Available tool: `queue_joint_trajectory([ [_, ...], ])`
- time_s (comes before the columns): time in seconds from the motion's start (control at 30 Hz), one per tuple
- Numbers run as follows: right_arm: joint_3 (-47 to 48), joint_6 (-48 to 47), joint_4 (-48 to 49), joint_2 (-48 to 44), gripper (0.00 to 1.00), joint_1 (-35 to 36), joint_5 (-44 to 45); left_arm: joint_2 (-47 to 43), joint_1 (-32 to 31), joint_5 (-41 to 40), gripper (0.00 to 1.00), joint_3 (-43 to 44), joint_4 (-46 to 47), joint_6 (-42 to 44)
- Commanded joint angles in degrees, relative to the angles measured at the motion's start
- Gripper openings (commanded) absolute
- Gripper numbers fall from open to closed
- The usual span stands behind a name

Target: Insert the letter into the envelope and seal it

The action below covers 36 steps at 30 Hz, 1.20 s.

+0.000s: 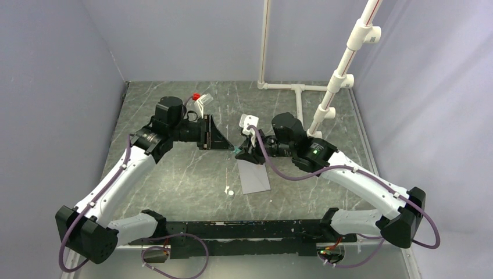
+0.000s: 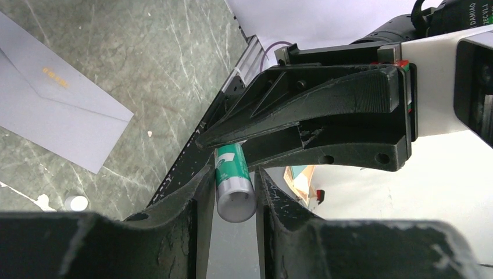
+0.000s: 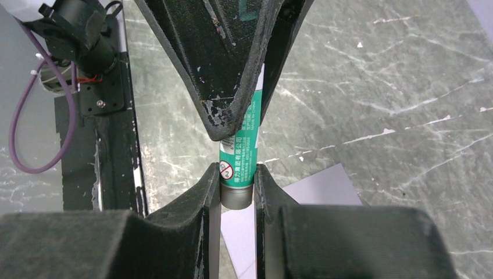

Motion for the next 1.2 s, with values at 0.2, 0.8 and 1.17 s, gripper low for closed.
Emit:
queue_joint_trajectory([
  [0.2,3.78,-1.78,-1.80,2.36,0.00,-0.38,-1.65,1.62,-0.71,6.44,0.18,-1.00,3.15,-1.25],
  [0.8,-12.57,29.08,9.02,3.58,0.69,0.26,15.28,-6.45,-0.72,-61.69,0.02,-3.36,-18.78,-1.42],
  [1.17,-7.07,34.94,2.58,19.06,0.63,13.49,28.15,-13.35,-0.72,-69.73,0.02,-6.11,-18.94,-3.89],
])
